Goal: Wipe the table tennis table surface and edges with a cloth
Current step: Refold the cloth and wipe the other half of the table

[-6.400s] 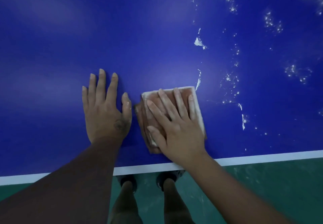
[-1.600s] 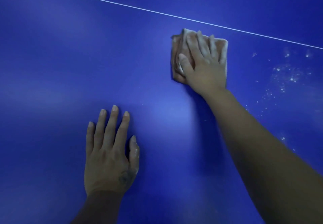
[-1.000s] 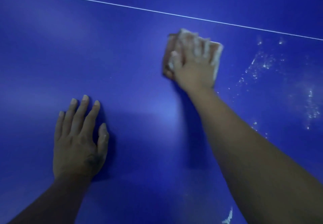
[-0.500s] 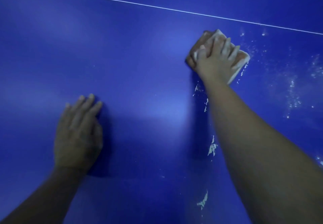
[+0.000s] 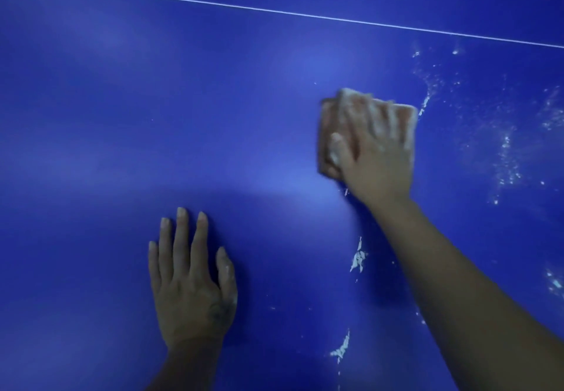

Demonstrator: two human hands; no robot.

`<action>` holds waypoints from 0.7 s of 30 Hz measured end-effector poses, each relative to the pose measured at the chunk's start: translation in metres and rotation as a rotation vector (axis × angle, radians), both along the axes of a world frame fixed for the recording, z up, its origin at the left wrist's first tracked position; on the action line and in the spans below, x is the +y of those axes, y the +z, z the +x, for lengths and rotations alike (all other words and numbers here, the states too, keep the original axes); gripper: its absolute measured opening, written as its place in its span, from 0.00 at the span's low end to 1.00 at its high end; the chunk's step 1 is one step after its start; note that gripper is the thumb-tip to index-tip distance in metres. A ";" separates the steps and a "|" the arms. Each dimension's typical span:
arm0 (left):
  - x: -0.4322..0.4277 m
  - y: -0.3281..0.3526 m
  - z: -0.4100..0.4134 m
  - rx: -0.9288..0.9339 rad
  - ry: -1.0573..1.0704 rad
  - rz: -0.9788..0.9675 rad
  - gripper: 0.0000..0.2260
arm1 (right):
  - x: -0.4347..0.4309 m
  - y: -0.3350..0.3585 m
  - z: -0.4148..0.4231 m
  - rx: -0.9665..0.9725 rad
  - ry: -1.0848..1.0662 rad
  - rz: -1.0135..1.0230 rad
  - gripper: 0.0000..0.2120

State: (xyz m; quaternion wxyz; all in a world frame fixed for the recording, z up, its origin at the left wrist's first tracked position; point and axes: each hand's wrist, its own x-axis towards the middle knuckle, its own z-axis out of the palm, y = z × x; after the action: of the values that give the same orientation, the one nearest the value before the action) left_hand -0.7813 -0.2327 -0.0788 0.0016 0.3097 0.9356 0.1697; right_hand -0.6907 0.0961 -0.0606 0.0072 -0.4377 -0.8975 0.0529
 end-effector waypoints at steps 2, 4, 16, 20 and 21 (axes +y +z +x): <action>0.000 -0.001 -0.002 0.005 0.002 0.005 0.27 | 0.009 -0.001 0.013 0.010 -0.213 -0.028 0.32; -0.001 -0.001 -0.001 -0.007 0.010 -0.004 0.27 | 0.003 -0.001 0.008 0.041 -0.345 -0.058 0.32; 0.003 0.001 0.000 0.017 0.022 0.000 0.27 | -0.106 -0.008 -0.005 0.116 0.467 -0.009 0.31; 0.003 0.001 0.000 0.024 0.021 -0.001 0.27 | -0.059 -0.007 0.046 0.052 0.213 0.039 0.31; 0.004 0.000 0.000 0.027 0.023 -0.001 0.27 | -0.047 -0.007 0.056 0.034 0.092 0.052 0.31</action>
State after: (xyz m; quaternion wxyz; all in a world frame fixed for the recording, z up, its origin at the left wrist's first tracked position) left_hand -0.7812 -0.2291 -0.0784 -0.0130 0.3014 0.9390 0.1652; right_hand -0.6347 0.0489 -0.0675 0.0313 -0.3944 -0.9176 0.0370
